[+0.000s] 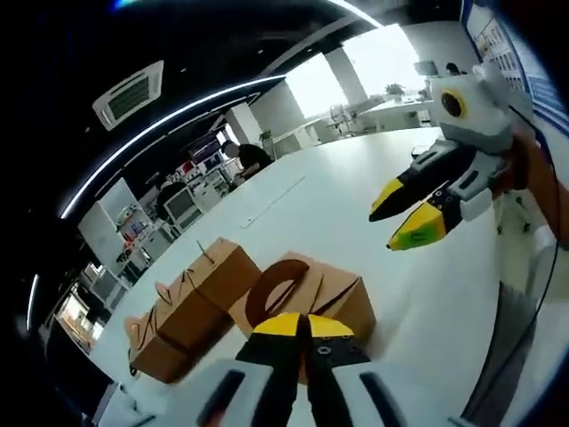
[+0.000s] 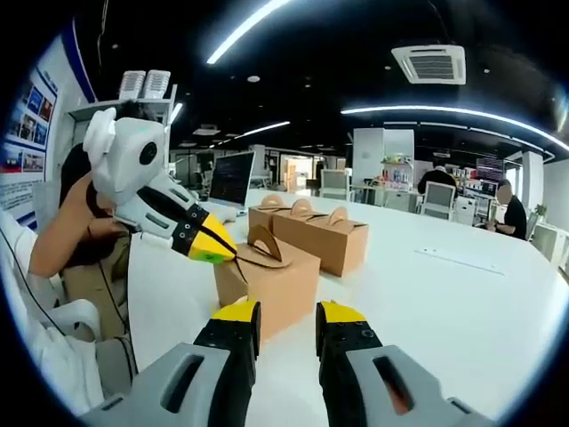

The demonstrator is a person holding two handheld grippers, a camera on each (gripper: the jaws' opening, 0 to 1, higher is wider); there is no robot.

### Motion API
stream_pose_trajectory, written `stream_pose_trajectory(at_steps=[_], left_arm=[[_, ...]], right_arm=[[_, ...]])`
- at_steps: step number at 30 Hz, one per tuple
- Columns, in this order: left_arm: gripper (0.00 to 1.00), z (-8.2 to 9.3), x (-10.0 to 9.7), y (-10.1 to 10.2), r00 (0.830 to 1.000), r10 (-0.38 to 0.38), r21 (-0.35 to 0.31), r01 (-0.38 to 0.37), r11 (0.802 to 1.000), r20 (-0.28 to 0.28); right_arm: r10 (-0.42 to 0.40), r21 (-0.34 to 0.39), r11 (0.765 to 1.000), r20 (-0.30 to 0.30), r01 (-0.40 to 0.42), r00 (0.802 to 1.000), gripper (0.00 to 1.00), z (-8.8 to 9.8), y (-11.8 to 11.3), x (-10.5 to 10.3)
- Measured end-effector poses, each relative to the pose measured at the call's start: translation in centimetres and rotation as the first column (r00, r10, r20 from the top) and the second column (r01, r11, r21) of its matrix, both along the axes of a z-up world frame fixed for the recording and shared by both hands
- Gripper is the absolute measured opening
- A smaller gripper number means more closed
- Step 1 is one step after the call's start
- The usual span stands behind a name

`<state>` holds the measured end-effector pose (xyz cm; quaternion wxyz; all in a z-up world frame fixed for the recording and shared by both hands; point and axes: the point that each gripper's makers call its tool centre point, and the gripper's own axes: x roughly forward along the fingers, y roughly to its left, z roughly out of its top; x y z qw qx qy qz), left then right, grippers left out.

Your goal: Pick up one paper box from the group, open the paper box, and remove the item inside

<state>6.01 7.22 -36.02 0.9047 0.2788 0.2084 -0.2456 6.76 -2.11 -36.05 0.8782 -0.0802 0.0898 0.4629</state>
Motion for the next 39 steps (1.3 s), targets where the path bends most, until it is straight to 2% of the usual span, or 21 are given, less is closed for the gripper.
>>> stream_pose_trajectory(at_steps=[6, 10, 16, 20, 24, 28, 30, 31, 39], left_arm=[[0.03, 0.6, -0.2, 0.1, 1.0, 0.027, -0.089, -0.026, 0.996, 0.007], [0.03, 1.3, -0.1, 0.4, 0.998, 0.057, -0.181, -0.055, 0.982, 0.007], [0.03, 1.9, -0.1, 1.0, 0.997, 0.071, -0.272, -0.068, 0.96, 0.002], [0.03, 2.0, -0.2, 1.0, 0.997, 0.067, -0.371, -0.074, 0.926, -0.033], [0.03, 2.2, -0.2, 1.3, 0.996, 0.077, -0.432, -0.086, 0.898, -0.039], [0.03, 2.6, 0.4, 2.0, 0.995, 0.087, -0.511, -0.104, 0.854, -0.057], [0.03, 2.8, 0.5, 2.1, 0.994, 0.087, -0.535, -0.105, 0.838, -0.059], [0.03, 3.0, 0.5, 2.3, 0.994, 0.087, -0.56, -0.11, 0.821, -0.067], [0.03, 3.4, 0.5, 3.6, 0.992, 0.101, -0.619, -0.129, 0.775, -0.079]], right_arm=[[0.003, -0.008, 1.0, -0.003, -0.003, 1.0, 0.26, -0.2, 0.1, -0.1], [0.005, -0.011, 1.0, -0.003, -0.005, 1.0, 0.26, -0.3, 0.2, -0.1], [0.006, -0.012, 1.0, -0.004, -0.006, 1.0, 0.26, -0.4, 0.2, -0.2], [0.007, -0.016, 1.0, -0.005, -0.007, 1.0, 0.26, -0.6, 0.2, -0.1], [0.007, -0.016, 1.0, -0.006, -0.007, 1.0, 0.26, -0.6, 0.2, -0.1], [0.013, -0.02, 1.0, -0.007, -0.013, 1.0, 0.26, -0.7, 0.4, -0.2], [0.016, -0.018, 1.0, -0.006, -0.016, 1.0, 0.26, -0.6, 0.5, -0.3], [0.02, -0.015, 1.0, -0.001, -0.02, 1.0, 0.26, -0.5, 0.7, -0.4], [0.024, -0.015, 1.0, 0.004, -0.024, 1.0, 0.26, -0.6, 1.0, -0.4]])
